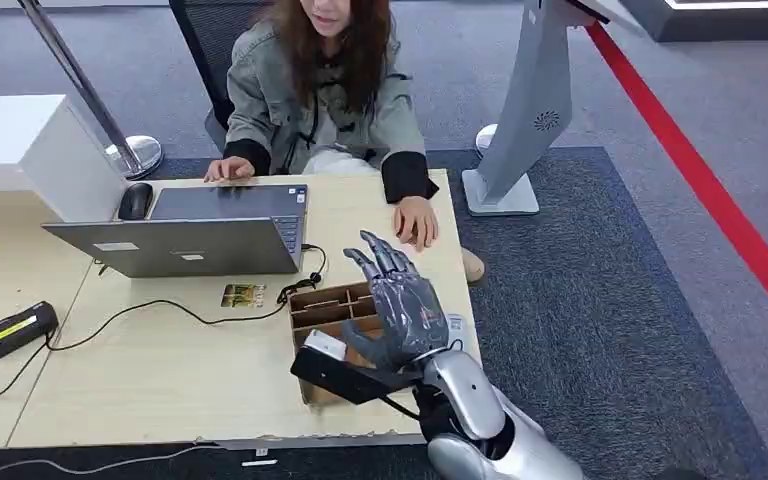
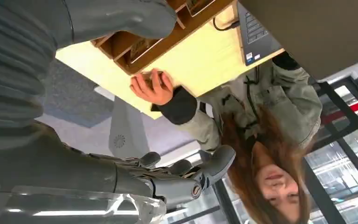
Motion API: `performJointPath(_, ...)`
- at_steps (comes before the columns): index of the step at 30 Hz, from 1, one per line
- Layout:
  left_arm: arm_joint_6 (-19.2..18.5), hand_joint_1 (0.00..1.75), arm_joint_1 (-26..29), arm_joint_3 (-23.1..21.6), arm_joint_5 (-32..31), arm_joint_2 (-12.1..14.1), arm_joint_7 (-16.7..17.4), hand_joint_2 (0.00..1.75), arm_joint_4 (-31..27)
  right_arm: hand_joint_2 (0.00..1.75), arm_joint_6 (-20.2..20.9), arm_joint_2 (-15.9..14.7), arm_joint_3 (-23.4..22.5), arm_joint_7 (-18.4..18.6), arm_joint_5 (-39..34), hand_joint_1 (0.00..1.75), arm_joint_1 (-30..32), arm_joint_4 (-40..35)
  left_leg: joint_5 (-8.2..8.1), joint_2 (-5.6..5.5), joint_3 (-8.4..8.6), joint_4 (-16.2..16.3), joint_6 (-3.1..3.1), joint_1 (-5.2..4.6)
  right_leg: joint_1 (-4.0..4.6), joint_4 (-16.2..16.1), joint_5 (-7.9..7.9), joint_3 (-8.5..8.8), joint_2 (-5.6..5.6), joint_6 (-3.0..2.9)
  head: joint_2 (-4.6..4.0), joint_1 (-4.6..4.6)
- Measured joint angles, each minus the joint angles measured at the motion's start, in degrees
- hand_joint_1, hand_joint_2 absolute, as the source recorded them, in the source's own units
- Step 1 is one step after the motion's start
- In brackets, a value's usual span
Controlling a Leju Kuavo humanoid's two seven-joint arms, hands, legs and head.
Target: Pass the card to the sensor for recognition and then transmit it.
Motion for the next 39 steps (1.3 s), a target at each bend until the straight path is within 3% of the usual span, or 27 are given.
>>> performJointPath(23,-0.2,0.00,-0.3,-1.0,-1.1,0.0,-0.5,0.00,0.0,1.75,-2.7,4.7,0.4,-1.2,-1.2,0.44,-2.4,10.8,0.00,0.00,0.00,0.0,0.00,0.00,0.00,0.0,0.00,0.00,0.00,0.00,0.00,0.00)
performJointPath(39,0.1,0.00,-0.4,-1.4,-1.1,0.0,-0.6,0.00,-0.1,1.75,-2.5,5.1,0.4,0.2,-1.0,0.42,-3.7,15.8,0.01,0.01,0.00,0.0,0.00,0.00,0.00,0.0,0.00,0.00,0.00,0.00,0.00,0.00)
